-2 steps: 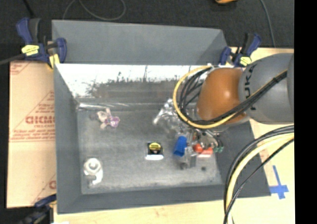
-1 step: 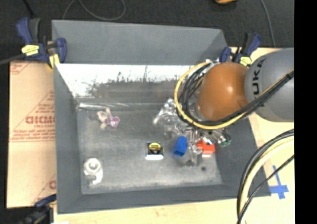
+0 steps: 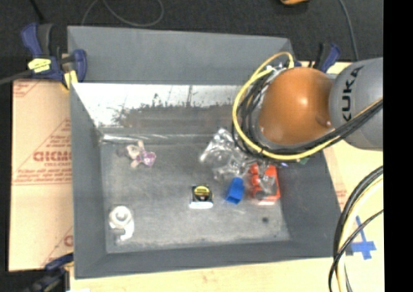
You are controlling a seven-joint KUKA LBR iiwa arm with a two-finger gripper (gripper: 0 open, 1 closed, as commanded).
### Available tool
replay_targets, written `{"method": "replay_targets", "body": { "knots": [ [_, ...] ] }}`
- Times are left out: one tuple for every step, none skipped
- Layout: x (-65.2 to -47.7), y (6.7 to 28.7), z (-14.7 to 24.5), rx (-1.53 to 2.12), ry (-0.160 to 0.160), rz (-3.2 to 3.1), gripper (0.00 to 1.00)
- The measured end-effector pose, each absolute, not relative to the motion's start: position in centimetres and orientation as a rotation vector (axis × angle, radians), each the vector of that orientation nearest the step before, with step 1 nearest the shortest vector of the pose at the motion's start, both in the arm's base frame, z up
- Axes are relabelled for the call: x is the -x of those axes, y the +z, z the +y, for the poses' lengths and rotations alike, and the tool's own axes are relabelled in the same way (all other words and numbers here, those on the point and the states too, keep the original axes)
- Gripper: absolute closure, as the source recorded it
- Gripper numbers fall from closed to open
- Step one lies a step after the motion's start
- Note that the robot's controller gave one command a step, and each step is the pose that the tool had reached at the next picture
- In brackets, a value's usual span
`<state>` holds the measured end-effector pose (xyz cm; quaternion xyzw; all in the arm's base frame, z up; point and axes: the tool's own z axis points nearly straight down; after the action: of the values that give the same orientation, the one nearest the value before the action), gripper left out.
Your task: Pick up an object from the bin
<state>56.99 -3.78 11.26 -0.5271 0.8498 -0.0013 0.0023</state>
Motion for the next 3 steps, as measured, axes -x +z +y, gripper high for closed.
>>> {"method": "replay_targets", "body": {
  "knots": [
    [-57.19,7.17,-3.99,2.271,-0.003,2.168,0.0],
    [-57.32,7.36,-3.9,2.262,-0.001,2.174,0.0],
    [-57.33,7.37,-3.91,2.261,-0.001,2.175,1.0]
  ]
}}
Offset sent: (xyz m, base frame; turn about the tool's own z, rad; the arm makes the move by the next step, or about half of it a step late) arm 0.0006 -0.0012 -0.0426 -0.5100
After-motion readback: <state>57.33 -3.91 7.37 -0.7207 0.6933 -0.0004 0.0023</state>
